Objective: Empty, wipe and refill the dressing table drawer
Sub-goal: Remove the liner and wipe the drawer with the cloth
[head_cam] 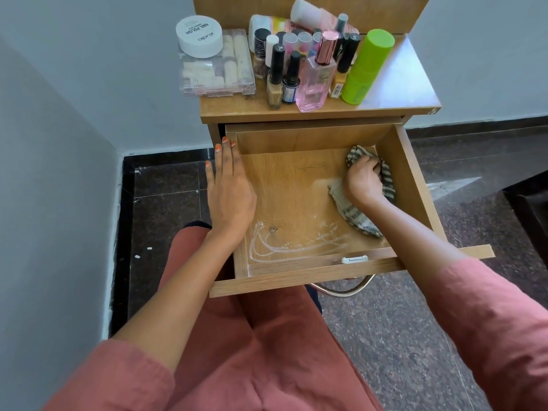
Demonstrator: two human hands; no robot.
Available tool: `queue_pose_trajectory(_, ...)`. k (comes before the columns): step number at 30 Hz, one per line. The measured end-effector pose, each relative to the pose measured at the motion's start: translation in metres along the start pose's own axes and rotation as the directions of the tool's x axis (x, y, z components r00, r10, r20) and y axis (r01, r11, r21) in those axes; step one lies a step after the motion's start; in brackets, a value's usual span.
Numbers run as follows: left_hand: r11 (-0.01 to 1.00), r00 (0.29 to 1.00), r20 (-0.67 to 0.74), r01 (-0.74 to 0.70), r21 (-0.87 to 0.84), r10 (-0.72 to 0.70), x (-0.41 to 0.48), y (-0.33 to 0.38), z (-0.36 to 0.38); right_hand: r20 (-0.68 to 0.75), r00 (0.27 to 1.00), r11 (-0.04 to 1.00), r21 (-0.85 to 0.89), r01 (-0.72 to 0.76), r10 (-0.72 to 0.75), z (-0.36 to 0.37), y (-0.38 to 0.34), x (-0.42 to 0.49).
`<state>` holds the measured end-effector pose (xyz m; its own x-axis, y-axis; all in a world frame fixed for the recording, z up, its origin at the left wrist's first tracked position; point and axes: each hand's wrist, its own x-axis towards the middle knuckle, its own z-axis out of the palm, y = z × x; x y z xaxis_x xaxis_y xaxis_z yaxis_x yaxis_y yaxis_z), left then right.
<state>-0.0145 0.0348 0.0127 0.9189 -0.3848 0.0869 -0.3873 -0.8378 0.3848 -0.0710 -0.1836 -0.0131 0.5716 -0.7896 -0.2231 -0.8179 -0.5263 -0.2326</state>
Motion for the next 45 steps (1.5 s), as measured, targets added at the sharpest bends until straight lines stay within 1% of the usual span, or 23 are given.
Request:
queue_pose_trajectory(2,1.000,1.000,0.001,-0.002,0.001,0.002,0.000,0.000,0.000,-0.003,1.000,0.998,0.056,0.011,-0.011,-0.005,-0.006,0.004)
queue_pose_trajectory(4,1.000,1.000,0.002,-0.004,-0.006,0.004,0.000,0.001,0.000,-0.023,0.999,0.996,0.074,0.049,-0.047,-0.008,-0.008,0.008)
queue_pose_trajectory(7,1.000,1.000,-0.004,-0.006,-0.018,0.006,0.001,0.000,0.000,-0.010,0.996,0.991,0.097,0.093,-0.092,-0.010,-0.005,0.009)
queue_pose_trajectory(10,1.000,1.000,-0.008,0.000,-0.025,0.000,0.000,0.001,0.000,0.030,0.989,0.981,0.137,0.137,-0.142,-0.008,-0.001,0.004)
queue_pose_trajectory(13,0.999,1.000,-0.011,0.003,-0.037,-0.003,0.000,0.001,0.001,0.093,0.977,0.975,0.132,0.179,-0.192,-0.007,-0.006,-0.006)
queue_pose_trajectory(16,0.997,1.000,-0.011,0.012,-0.075,-0.013,0.002,0.000,0.001,0.189,0.940,0.958,0.103,0.267,-0.282,-0.002,-0.019,-0.021)
queue_pose_trajectory(21,0.984,1.000,0.002,0.019,-0.178,-0.019,0.002,0.000,0.000,0.338,0.831,0.887,0.030,0.461,-0.443,0.014,-0.059,-0.048)
queue_pose_trajectory(26,0.980,1.000,0.003,0.025,-0.198,-0.024,0.003,-0.001,-0.001,0.436,0.655,0.727,-0.005,0.687,-0.617,0.024,-0.097,-0.073)
queue_pose_trajectory(29,0.979,1.000,0.005,0.032,-0.201,-0.031,0.003,-0.001,0.000,0.446,0.615,0.676,-0.031,0.736,-0.650,0.029,-0.103,-0.075)
queue_pose_trajectory(33,0.977,1.000,0.003,0.031,-0.212,-0.031,0.003,-0.001,0.000,0.396,0.555,0.580,-0.066,0.812,-0.732,0.024,-0.092,-0.075)
queue_pose_trajectory(37,0.973,1.000,0.008,0.026,-0.227,-0.025,0.002,-0.001,0.000,0.360,0.455,0.462,-0.071,0.884,-0.814,0.018,-0.079,-0.082)
queue_pose_trajectory(40,0.973,1.000,0.008,0.027,-0.230,-0.026,0.003,-0.002,0.000,0.416,0.379,0.400,-0.041,0.916,-0.826,0.013,-0.068,-0.089)
queue_pose_trajectory(45,0.974,0.999,0.010,0.033,-0.224,-0.032,0.002,-0.001,0.000,0.559,0.228,0.360,0.137,0.923,-0.797,0.007,-0.055,-0.101)
